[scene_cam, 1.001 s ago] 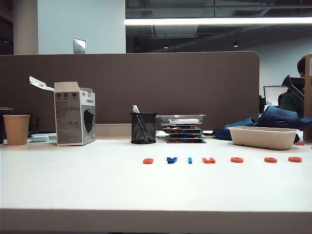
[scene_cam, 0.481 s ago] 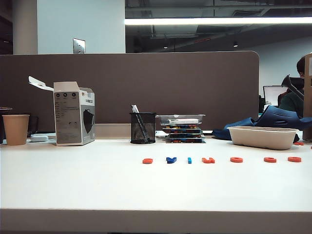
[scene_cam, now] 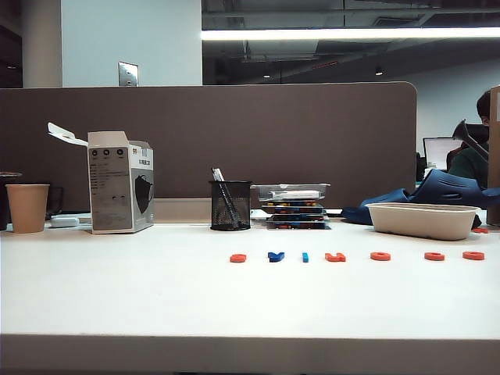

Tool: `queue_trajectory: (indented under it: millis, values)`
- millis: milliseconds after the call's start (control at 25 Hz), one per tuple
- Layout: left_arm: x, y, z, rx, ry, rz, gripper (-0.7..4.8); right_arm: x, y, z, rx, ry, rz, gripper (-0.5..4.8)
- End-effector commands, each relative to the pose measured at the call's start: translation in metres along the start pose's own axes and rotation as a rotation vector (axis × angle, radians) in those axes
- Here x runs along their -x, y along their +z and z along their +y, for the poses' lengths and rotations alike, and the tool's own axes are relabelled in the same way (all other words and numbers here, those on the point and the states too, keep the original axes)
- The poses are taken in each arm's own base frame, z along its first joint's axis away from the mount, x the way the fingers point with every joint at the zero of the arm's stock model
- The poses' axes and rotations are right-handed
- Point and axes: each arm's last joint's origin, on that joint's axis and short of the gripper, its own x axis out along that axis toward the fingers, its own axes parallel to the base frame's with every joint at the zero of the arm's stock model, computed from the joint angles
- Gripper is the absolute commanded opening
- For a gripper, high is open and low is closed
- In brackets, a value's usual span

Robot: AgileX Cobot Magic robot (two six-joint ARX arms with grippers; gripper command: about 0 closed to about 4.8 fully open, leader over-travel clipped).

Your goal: Select the appropriate letters from the row of letter magnets placed on the table to arrange into the word "cool".

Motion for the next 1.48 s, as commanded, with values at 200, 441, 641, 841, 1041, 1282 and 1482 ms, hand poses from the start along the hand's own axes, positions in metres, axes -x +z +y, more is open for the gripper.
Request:
queue_trajectory:
  millis: [200, 441, 641, 841, 1041, 1282, 1482]
  values:
    - [-0.020, 0.052, -0.014, 0.156, -0.163, 0.158, -0.05, 0.000, -0.001, 0.000, 0.003, -0.002, -0.006, 0.00]
    - [-0.063, 0.068, -0.036, 0.189, -0.282, 0.314, -0.05, 0.000, -0.001, 0.000, 0.003, -0.004, -0.005, -0.01]
    - [-0.118, 0.058, -0.053, 0.269, -0.242, 0.472, -0.05, 0.000, -0.001, 0.000, 0.003, -0.004, -0.003, -0.01]
    - [-0.162, 0.044, -0.058, 0.319, -0.110, 0.554, -0.05, 0.000, -0.001, 0.000, 0.003, -0.004, -0.003, -0.01]
    - [-0.172, 0.037, -0.074, 0.337, -0.096, 0.570, -0.05, 0.000, -0.001, 0.000, 0.003, -0.004, -0.003, -0.01]
    - [-0.177, 0.038, -0.086, 0.325, -0.144, 0.530, -0.05, 0.000, -0.001, 0.000, 0.003, -0.004, -0.004, 0.00]
    - [-0.178, 0.040, -0.085, 0.317, -0.096, 0.489, -0.03, 0.002, 0.008, 0.000, -0.011, -0.005, -0.029, -0.01]
